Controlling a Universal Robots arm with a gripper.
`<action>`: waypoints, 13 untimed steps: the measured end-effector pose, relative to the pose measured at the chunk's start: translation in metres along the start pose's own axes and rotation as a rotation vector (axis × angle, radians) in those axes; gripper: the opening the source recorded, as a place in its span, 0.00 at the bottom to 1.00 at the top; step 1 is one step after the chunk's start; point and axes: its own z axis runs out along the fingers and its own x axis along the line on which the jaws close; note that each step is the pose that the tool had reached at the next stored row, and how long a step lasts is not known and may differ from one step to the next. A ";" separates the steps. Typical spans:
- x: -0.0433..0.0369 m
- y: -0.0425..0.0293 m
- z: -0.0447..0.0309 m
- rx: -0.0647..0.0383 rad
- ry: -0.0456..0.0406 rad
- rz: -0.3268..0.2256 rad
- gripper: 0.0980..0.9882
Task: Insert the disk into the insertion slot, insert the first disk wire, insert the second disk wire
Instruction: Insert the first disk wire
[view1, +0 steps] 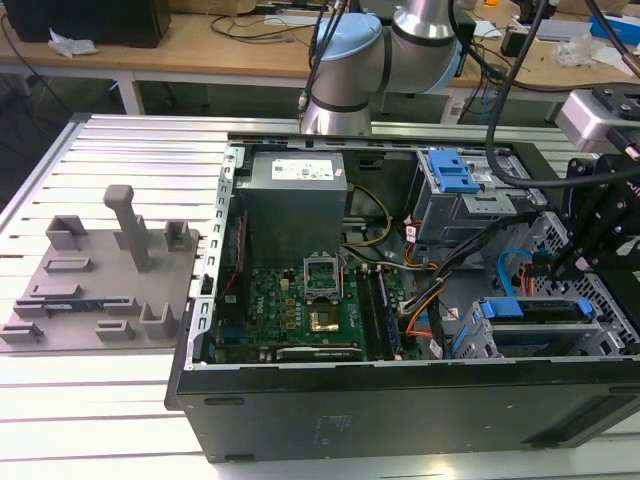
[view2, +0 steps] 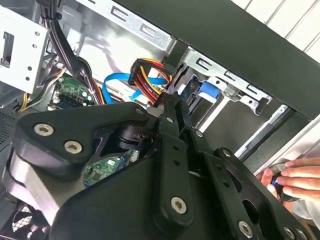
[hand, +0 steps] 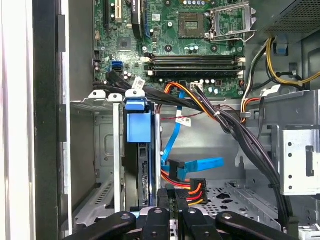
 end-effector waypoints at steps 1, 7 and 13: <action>0.0005 0.0001 0.0000 0.000 -0.0001 0.000 0.07; 0.0044 0.0009 0.0003 0.000 0.0000 0.000 0.07; 0.0120 0.0019 0.0026 0.000 -0.0001 0.000 0.07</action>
